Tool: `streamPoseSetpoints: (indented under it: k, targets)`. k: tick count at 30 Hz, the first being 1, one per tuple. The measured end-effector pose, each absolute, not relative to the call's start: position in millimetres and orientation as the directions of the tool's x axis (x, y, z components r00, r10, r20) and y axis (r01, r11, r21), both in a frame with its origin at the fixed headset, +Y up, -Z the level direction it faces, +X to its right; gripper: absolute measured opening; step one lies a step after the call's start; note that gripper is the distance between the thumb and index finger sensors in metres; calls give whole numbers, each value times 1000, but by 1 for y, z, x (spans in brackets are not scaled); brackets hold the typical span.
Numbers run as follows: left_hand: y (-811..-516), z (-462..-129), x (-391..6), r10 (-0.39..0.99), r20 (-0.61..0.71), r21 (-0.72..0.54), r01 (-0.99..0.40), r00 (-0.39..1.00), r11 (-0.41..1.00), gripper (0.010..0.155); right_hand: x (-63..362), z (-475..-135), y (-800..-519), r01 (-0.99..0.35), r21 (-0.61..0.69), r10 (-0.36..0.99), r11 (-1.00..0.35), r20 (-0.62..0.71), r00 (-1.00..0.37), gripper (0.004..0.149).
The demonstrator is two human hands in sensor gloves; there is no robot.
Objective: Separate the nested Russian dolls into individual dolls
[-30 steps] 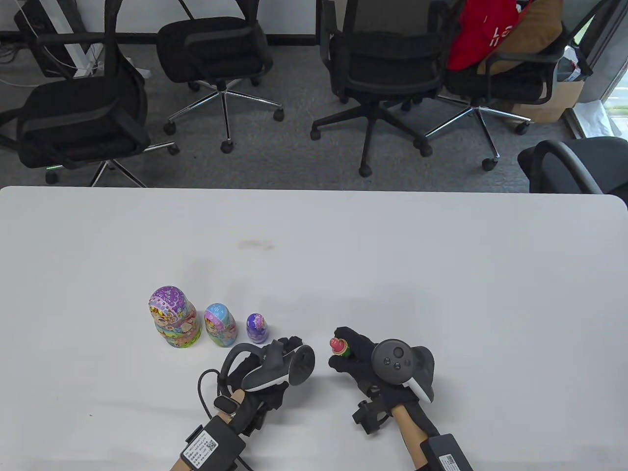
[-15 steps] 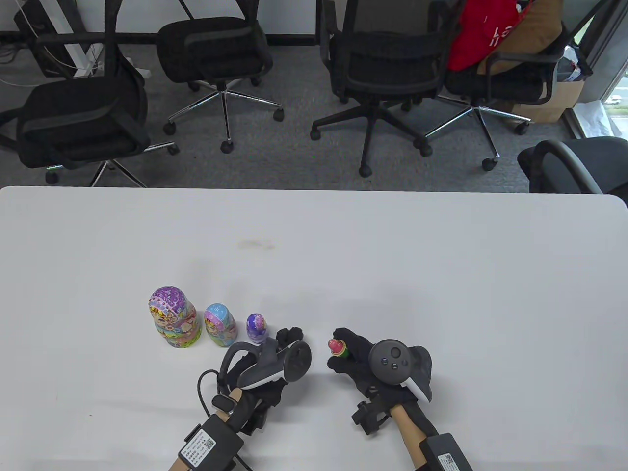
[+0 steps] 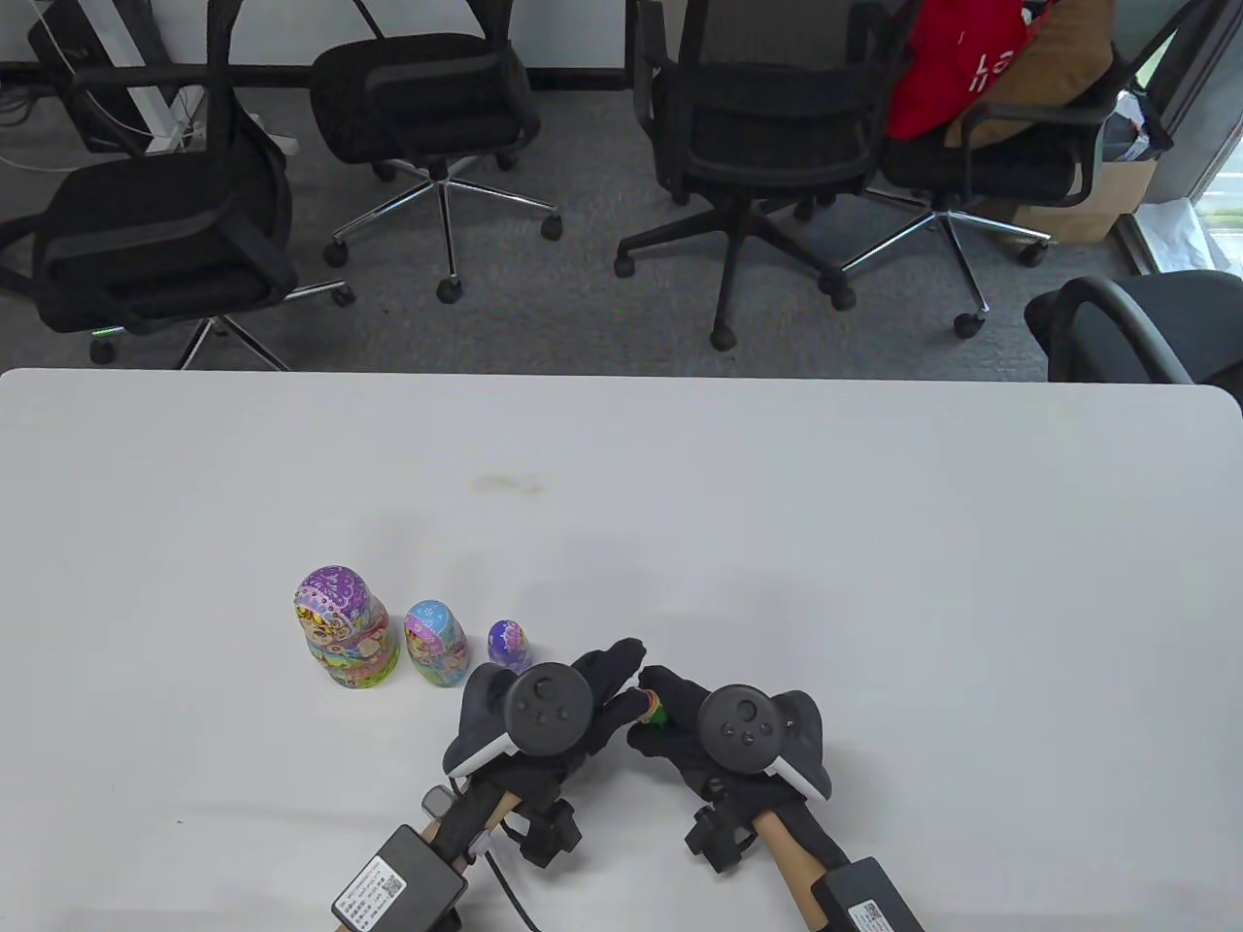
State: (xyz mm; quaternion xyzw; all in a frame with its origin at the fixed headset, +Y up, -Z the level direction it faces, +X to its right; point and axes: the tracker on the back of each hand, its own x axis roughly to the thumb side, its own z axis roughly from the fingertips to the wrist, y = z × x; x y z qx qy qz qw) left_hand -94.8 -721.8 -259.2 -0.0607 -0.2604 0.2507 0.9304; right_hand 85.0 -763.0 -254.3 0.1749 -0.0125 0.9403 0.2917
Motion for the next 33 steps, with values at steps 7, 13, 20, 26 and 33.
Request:
streamPoseSetpoints:
  k: [7, 13, 20, 26, 33]
  targets:
    - [-721, -252, -87, 405, 490, -133, -393, 772, 910, 50, 80, -250, -759, -525, 42, 505, -850, 349, -789, 68]
    - [-717, -252, -91, 362, 486, -59, -383, 796, 922, 49, 92, -258, -764, -462, 54, 456, -885, 300, -838, 67]
    - [-729, -249, -79, 172, 518, -58, -167, 838, 984, 47, 109, -264, -765, -453, 21, 444, -891, 241, -863, 67]
    - [-747, -244, -65, -22, 550, -28, 45, 835, 999, 47, 114, -265, -764, -461, 2, 450, -887, 228, -864, 67]
    - [-762, -242, -60, -98, 557, -31, 138, 825, 990, 48, 113, -265, -764, -457, 3, 445, -890, 232, -865, 67]
